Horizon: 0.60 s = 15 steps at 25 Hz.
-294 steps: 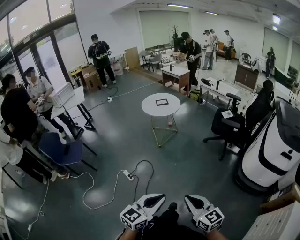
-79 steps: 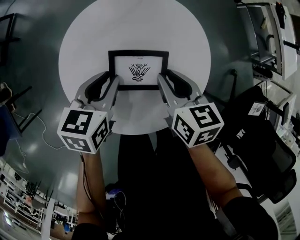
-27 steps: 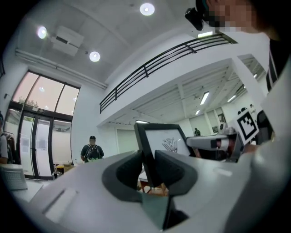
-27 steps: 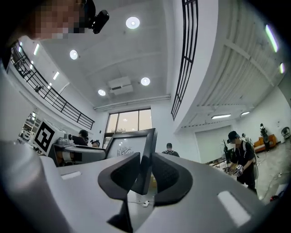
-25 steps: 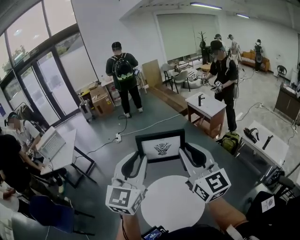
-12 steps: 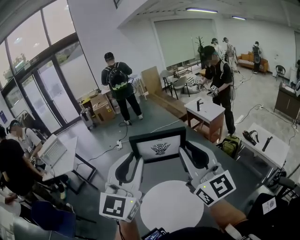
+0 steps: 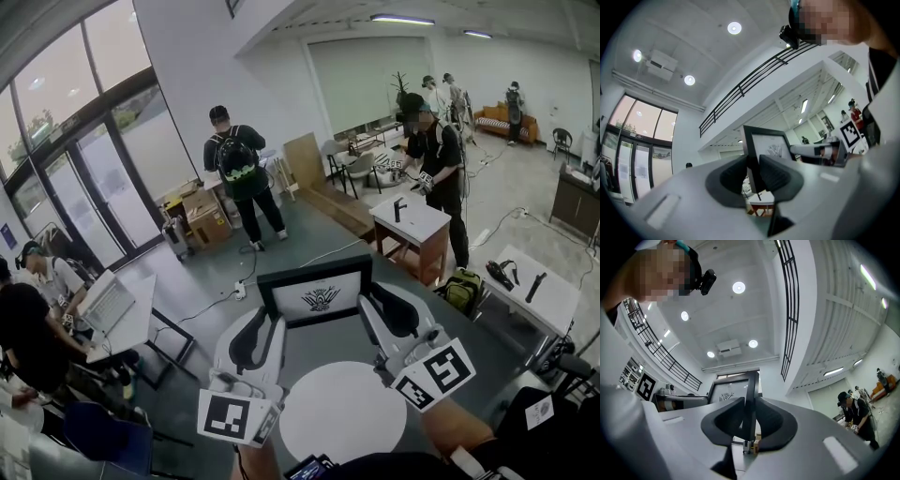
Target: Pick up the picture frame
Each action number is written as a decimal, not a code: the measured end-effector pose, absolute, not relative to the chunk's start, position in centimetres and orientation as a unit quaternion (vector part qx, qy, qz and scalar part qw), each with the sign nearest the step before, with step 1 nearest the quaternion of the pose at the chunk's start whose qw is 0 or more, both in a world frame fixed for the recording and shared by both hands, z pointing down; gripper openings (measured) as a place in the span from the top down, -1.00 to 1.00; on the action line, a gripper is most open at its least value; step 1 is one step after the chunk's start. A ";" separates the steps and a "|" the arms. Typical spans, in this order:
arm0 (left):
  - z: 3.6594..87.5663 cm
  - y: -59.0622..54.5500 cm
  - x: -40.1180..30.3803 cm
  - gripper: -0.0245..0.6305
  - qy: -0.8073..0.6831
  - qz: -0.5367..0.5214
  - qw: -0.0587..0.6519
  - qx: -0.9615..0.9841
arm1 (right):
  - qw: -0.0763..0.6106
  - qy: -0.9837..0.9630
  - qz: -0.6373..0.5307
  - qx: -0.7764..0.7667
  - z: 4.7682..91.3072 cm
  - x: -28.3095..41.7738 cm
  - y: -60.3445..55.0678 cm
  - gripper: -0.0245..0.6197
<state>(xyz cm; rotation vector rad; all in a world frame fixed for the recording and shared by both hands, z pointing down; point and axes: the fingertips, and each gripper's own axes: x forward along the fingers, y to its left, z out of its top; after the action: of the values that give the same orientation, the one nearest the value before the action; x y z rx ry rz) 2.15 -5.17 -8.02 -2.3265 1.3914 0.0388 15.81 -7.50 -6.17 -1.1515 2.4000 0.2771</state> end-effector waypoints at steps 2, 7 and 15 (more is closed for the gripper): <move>-7.9 -5.2 2.2 0.67 0.503 0.013 0.213 -0.838 | 0.230 0.873 0.101 -0.418 -6.1 15.9 -7.6 0.70; -7.7 -5.4 2.2 0.67 0.507 0.012 0.210 -0.836 | 0.228 0.874 0.100 -0.416 -5.8 15.8 -7.8 0.70; -6.7 -6.3 1.6 0.67 0.514 0.022 0.194 -0.836 | 0.224 0.873 0.110 -0.419 -5.3 15.6 -8.2 0.70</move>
<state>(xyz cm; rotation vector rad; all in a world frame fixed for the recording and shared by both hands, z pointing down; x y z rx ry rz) 1.65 -6.30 -6.66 -2.3436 1.4407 0.0616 15.56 -8.22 -5.34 -1.1573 2.4100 0.3029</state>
